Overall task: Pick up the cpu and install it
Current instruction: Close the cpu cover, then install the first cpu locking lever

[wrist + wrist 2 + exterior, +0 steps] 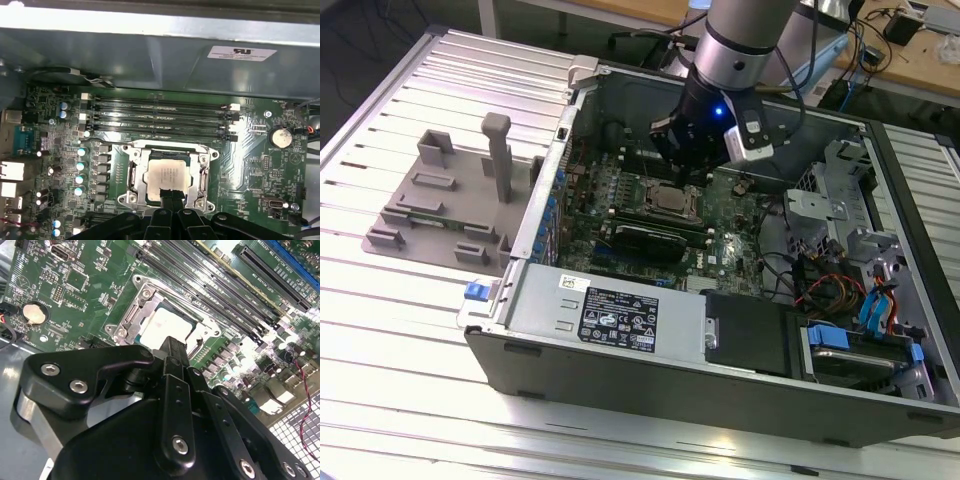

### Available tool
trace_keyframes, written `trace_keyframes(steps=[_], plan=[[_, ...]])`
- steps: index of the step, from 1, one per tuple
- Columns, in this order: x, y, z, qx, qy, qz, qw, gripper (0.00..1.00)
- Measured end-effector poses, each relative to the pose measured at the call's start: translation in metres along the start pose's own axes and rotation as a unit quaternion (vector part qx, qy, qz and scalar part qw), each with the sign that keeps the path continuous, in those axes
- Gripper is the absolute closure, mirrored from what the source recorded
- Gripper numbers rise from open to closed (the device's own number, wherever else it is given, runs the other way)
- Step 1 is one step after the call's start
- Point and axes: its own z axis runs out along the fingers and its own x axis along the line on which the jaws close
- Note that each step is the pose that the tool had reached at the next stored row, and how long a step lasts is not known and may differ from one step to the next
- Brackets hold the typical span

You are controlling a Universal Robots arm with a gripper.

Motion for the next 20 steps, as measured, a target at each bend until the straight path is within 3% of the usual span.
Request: trace_keyframes(steps=[13, 20], plan=[[0.0005, 0.0001, 0.0001, -0.0001, 0.0001, 0.0, 1.0, 0.89], [0.022, 0.0031, 0.0008, -0.0001, -0.0003, 0.0, 1.0, 0.89]])
